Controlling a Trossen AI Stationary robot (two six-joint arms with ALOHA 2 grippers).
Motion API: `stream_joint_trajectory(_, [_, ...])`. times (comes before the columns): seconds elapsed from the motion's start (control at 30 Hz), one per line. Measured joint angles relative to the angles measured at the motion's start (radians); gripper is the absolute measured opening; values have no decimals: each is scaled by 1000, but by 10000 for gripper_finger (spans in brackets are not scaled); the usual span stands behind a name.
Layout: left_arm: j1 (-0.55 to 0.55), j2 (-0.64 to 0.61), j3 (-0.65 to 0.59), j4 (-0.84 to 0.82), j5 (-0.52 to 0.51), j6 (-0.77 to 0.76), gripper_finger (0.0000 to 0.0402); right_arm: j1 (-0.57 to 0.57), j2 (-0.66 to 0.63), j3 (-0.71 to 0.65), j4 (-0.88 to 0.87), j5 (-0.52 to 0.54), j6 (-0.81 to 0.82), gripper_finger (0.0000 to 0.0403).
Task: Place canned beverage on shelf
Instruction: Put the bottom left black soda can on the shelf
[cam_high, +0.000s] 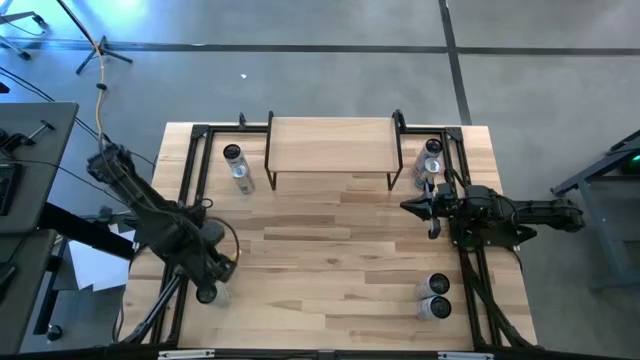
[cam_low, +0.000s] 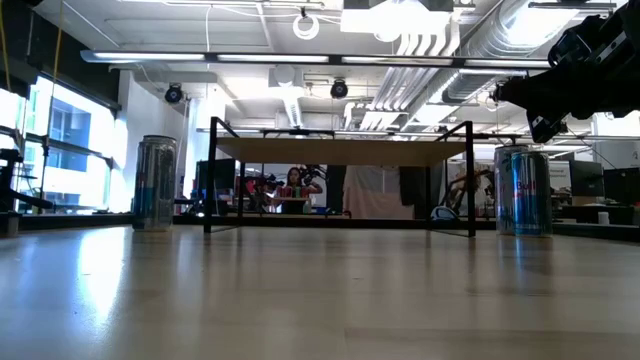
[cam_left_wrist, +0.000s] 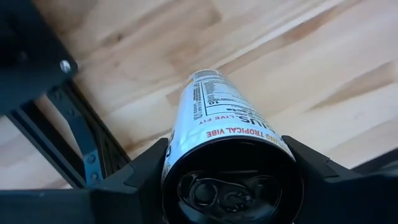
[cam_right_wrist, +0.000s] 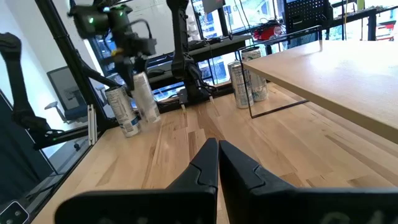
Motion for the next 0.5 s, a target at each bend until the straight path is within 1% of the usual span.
stream_joint_trajectory(0.2, [68, -132, 42, -44, -96, 85, 209, 0, 0, 0, 0, 0, 0, 0])
stream_joint_trajectory(0.37, [142, -203, 112, -28, -138, 238, 211, 0, 0, 0, 0, 0, 0, 0])
stream_joint_trajectory(0.5, [200, -232, 181, 57, -200, 398, 212, 0, 0, 0, 0, 0, 0, 0])
